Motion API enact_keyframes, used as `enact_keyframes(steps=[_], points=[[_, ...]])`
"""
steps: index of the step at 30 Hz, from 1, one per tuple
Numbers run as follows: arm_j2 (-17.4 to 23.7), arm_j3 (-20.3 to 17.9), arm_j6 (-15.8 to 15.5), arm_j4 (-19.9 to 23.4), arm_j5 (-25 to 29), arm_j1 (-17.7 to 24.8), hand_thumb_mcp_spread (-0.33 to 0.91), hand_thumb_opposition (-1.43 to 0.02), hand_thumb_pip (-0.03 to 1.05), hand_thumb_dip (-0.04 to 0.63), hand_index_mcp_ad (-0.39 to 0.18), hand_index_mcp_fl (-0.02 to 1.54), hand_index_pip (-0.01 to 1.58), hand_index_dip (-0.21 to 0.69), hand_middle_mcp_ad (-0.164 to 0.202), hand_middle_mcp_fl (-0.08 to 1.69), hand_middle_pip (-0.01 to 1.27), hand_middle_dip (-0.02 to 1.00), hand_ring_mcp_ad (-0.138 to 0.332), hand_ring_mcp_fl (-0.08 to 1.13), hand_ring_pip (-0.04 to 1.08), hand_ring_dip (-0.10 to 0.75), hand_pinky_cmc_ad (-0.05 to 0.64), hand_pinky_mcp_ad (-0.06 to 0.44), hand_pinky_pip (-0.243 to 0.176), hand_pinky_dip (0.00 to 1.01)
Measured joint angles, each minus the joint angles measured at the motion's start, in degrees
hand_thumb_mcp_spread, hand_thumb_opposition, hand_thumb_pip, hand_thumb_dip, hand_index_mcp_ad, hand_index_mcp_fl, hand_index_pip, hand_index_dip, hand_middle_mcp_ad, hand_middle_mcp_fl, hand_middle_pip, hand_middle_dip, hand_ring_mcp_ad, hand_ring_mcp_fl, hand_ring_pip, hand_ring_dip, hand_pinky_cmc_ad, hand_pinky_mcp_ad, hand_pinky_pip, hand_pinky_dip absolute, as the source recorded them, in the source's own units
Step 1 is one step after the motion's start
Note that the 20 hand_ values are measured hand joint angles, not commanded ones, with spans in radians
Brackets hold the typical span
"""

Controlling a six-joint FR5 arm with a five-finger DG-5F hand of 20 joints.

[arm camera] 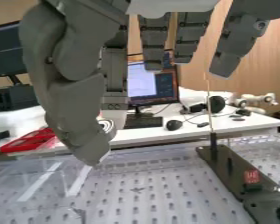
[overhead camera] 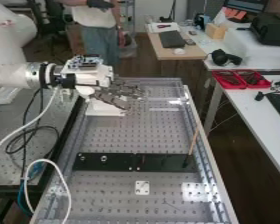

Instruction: Grab the bearing and place it in the white container

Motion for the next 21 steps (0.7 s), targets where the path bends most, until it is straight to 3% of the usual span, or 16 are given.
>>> enact_keyframes(steps=[10,21], points=[[4.6,-4.2,0.3,-0.9,12.0,12.0,0.52,-0.95,0.50,0.297,-0.113,0.34,1.38,0.215,0.075,0.06,0.14,0.19,0.113,0.01,0.10,0.086,0.356,0.288,0.003,0.19],[6.6,-7.5,1.8,-1.4,21.2,23.1,0.53,-0.95,0.50,0.293,-0.117,0.34,1.38,0.215,0.072,0.05,0.14,0.19,0.113,0.01,0.10,0.086,0.356,0.288,0.003,0.19]])
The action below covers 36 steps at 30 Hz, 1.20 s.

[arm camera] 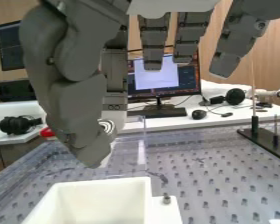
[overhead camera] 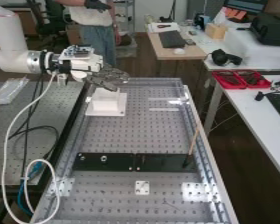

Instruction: Grab the bearing and place it in the white container

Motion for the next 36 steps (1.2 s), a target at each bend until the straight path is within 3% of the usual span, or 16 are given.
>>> enact_keyframes(steps=[21,31,36], points=[[-7.4,2.6,4.9,-1.7,0.9,1.7,0.53,-0.95,0.50,0.297,-0.113,0.33,1.38,0.215,0.075,0.09,0.14,0.19,0.113,0.01,0.10,0.086,0.356,0.290,0.003,0.19],[-8.0,3.8,6.8,-4.9,1.5,2.0,0.46,-0.85,0.60,0.297,-0.120,0.06,1.22,0.216,0.075,0.01,0.14,0.19,0.115,0.01,0.10,0.086,0.356,0.290,0.003,0.19],[-6.9,3.7,6.6,-5.9,2.5,2.2,0.43,-0.84,0.63,0.297,-0.120,0.03,1.21,0.215,0.075,0.01,0.14,0.19,0.115,0.01,0.10,0.086,0.356,0.290,0.000,0.19]])
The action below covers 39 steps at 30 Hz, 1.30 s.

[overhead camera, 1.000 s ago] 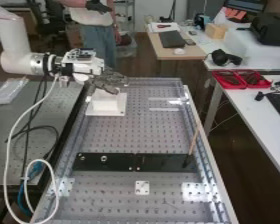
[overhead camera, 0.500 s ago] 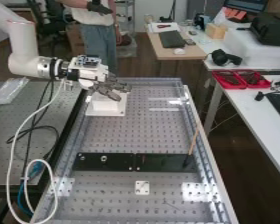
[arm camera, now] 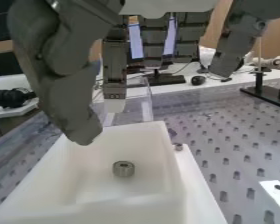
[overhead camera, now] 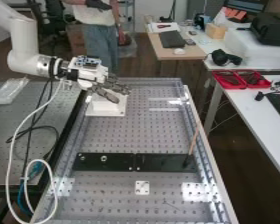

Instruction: Grab the bearing and place it in the white container

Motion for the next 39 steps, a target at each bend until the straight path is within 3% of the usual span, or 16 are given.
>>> enact_keyframes(steps=[8,13,18,20,28,39], points=[[5.5,0.4,-3.0,-0.8,-0.2,-2.0,0.37,-0.80,0.64,0.297,-0.120,0.01,1.11,0.188,0.075,0.01,0.14,0.19,0.115,0.01,0.10,0.086,0.360,0.290,-0.044,0.23],[9.8,2.2,-6.1,-2.2,-3.8,-7.3,0.34,-0.79,0.62,0.278,-0.117,0.00,0.87,0.178,0.075,0.01,0.14,0.19,0.115,0.01,0.10,0.084,0.360,0.290,-0.061,0.28],[10.9,6.0,-7.3,-5.3,-9.2,-12.9,0.32,-0.77,0.59,0.251,-0.115,0.01,0.63,0.182,0.075,0.01,0.14,0.19,0.113,0.01,0.10,0.084,0.360,0.290,-0.075,0.29],[10.9,7.8,-7.8,-6.8,-11.3,-15.0,0.32,-0.76,0.58,0.253,-0.113,0.04,0.48,0.182,0.075,0.01,0.14,0.19,0.113,0.01,0.10,0.084,0.360,0.290,-0.075,0.29],[9.1,17.1,-9.6,-12.8,-20.8,-24.4,0.29,-0.73,0.52,0.213,-0.108,0.11,0.19,0.199,0.073,0.00,0.14,0.19,0.112,0.01,0.10,0.084,0.360,0.290,-0.075,0.32],[3.7,27.5,-9.9,-15.3,-30.1,-36.5,0.27,-0.71,0.50,0.169,-0.089,0.19,0.12,0.250,0.077,0.02,0.14,0.19,0.129,0.01,0.09,0.087,0.379,0.297,-0.075,0.34]])
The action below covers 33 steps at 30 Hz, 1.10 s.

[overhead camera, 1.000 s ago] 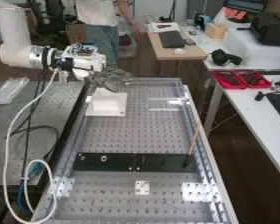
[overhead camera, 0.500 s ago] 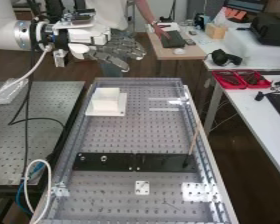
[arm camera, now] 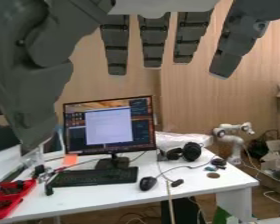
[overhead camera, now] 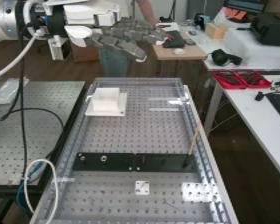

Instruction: Grab the bearing and place it in the white container

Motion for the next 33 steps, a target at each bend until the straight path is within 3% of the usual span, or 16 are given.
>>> enact_keyframes(steps=[16,33], points=[[-3.4,4.5,0.2,-2.8,-6.2,-3.3,0.27,-0.72,0.50,0.166,-0.089,0.19,0.10,0.250,0.075,0.05,0.14,0.19,0.131,0.01,0.09,0.087,0.380,0.293,-0.075,0.34],[-3.3,6.2,0.8,-6.4,-5.7,-0.6,0.27,-0.72,0.50,0.166,-0.089,0.19,0.10,0.250,0.075,0.05,0.14,0.19,0.131,0.01,0.09,0.087,0.396,0.293,-0.075,0.34]])
